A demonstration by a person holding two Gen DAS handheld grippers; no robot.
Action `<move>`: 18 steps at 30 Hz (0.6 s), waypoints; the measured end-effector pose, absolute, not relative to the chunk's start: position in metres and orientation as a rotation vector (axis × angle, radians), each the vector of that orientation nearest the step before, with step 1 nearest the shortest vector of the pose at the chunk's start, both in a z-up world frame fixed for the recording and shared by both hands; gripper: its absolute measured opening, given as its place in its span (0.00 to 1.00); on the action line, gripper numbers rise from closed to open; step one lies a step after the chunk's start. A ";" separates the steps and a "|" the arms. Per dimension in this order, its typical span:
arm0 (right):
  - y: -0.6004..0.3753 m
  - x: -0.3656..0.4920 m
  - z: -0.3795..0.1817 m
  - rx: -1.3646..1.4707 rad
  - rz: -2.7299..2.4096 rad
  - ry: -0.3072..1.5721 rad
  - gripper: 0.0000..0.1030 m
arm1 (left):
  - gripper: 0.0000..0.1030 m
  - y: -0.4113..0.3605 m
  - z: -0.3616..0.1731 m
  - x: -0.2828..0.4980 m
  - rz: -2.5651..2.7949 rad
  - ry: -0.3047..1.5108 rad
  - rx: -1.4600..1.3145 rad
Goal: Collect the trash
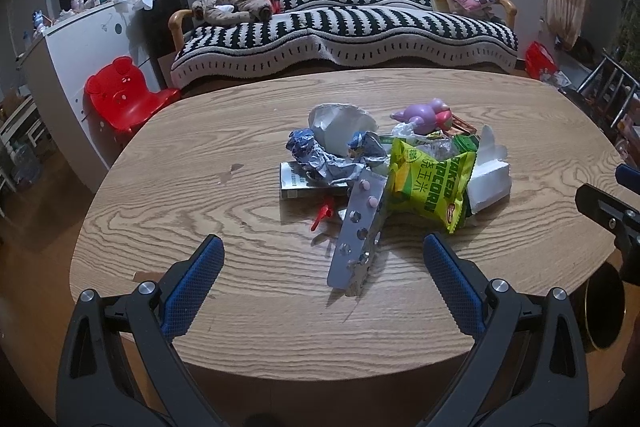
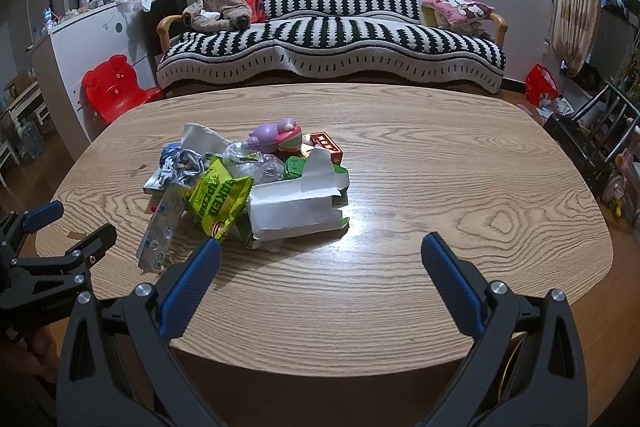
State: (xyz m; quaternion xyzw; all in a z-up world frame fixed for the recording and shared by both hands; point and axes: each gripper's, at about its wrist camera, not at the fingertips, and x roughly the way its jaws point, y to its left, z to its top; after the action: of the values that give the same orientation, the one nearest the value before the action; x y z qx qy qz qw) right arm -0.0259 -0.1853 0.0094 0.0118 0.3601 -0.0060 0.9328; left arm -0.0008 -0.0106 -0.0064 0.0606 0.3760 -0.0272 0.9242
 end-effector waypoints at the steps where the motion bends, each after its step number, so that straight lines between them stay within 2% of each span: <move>1: -0.186 -0.026 0.008 0.024 -0.011 0.737 0.94 | 0.94 -0.010 -0.007 -0.001 -0.058 0.774 0.127; 12: -0.189 -0.015 0.002 0.050 -0.001 0.757 0.94 | 0.94 0.006 -0.028 0.014 -0.112 0.838 0.106; 18: -0.207 0.027 -0.021 0.188 0.026 0.836 0.95 | 0.94 0.006 -0.042 0.038 -0.128 0.847 0.110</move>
State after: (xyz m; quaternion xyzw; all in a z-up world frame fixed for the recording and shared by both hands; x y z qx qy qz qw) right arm 0.0267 -0.2066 -0.0206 0.0910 0.4055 0.0125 0.9095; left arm 0.0379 0.0057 -0.0419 0.0533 0.4107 -0.0620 0.9081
